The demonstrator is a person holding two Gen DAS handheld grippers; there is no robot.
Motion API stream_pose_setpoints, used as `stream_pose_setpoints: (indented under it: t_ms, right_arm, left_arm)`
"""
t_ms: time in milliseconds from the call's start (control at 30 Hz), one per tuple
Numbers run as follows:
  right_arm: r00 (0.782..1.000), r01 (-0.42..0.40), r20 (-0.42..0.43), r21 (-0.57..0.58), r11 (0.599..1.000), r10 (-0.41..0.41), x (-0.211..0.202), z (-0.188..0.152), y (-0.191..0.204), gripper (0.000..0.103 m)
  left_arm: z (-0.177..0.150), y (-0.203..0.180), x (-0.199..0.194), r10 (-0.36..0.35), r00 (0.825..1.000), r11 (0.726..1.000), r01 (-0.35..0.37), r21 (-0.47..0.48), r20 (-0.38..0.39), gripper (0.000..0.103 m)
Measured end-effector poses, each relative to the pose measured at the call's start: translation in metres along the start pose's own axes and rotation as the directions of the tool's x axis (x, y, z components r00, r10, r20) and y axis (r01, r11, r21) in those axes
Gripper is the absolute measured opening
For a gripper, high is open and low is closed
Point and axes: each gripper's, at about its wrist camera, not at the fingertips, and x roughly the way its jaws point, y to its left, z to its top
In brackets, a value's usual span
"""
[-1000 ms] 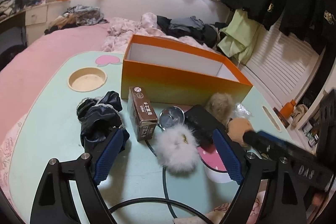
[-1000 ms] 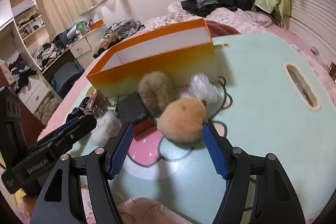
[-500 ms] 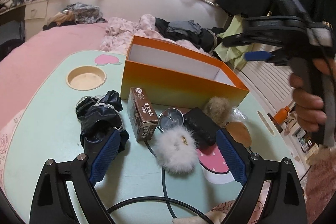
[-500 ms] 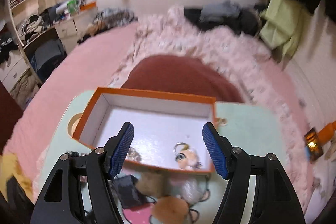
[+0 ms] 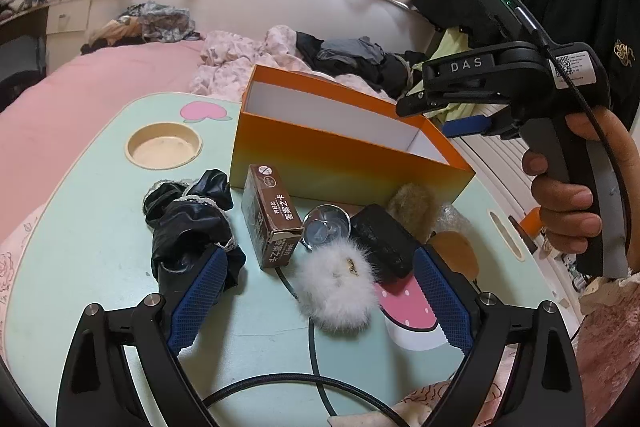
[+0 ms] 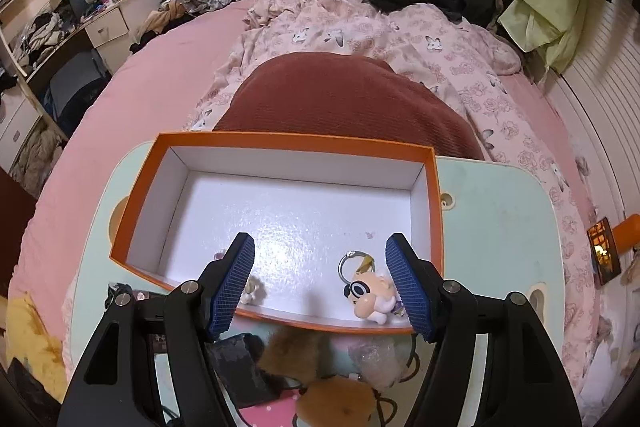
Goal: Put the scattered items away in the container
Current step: 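Reach right tool into box and grasp the beaded charm string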
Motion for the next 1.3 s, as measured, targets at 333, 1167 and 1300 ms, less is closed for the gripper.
stream_pose_setpoints:
  t_ms: [333, 1167, 1300]
  right_arm:
    - [0.999, -0.031, -0.042, -0.024, 0.999, 0.030, 0.007, 0.004, 0.012, 0.069]
    - [0.938, -0.137, -0.317, 0.030, 0.990, 0.140, 0.059, 0.020, 0.047, 0.069]
    - [0.933, -0.134, -0.336, 0.019, 0.991, 0.132, 0.064, 0.022, 0.047, 0.069]
  left_arm:
    - [-0.003, 0.001, 0.002, -0.003, 1.000, 1.000, 0.003, -0.007, 0.000, 0.094]
    - [-0.007, 0.004, 0.000, -0.014, 1.000, 1.000, 0.014, -0.013, 0.004, 0.094]
    - [-0.007, 0.004, 0.000, -0.014, 1.000, 1.000, 0.014, -0.013, 0.004, 0.094]
